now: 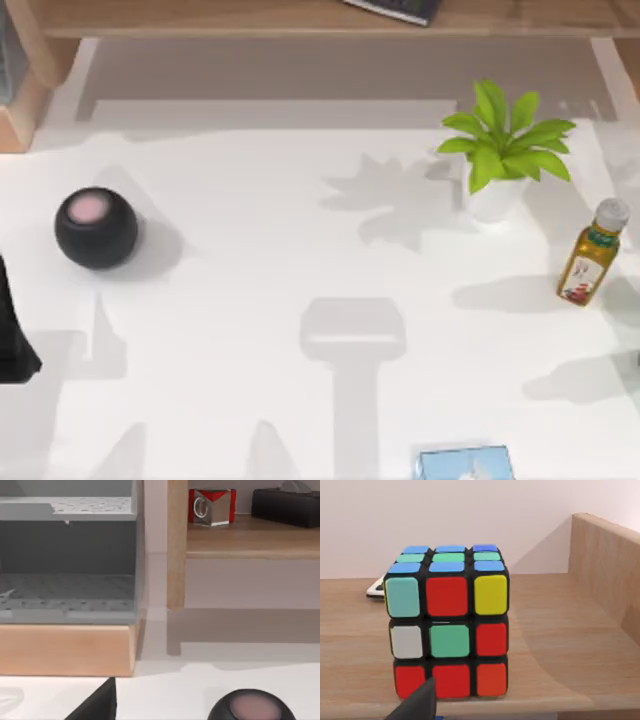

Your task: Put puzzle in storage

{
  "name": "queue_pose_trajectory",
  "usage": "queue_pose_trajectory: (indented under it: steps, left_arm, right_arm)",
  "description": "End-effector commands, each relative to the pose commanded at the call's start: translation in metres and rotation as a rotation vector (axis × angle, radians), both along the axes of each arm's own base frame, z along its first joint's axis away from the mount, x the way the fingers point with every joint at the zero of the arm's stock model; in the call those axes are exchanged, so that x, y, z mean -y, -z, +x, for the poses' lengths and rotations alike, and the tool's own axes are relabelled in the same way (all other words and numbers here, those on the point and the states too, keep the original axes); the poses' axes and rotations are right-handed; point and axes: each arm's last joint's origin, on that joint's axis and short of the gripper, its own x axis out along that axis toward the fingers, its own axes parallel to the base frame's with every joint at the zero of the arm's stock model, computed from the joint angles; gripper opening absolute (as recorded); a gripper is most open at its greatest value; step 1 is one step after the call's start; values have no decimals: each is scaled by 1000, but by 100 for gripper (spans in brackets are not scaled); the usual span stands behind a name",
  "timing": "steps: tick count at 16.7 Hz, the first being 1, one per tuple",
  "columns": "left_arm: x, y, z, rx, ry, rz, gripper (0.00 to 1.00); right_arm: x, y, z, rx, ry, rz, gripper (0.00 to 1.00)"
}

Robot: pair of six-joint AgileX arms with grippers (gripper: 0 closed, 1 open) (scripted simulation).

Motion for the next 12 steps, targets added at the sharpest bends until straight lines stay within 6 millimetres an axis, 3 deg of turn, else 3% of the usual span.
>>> queue_pose_trajectory:
  steps: [4,12]
  left_arm:
    - [0,0,0,0,0,0,100]
    - [0,0,0,0,0,0,100]
  right_arm:
    - [-32,13,42,-38,-27,-13,100]
    - [-36,17,52,-49,-32,-16,100]
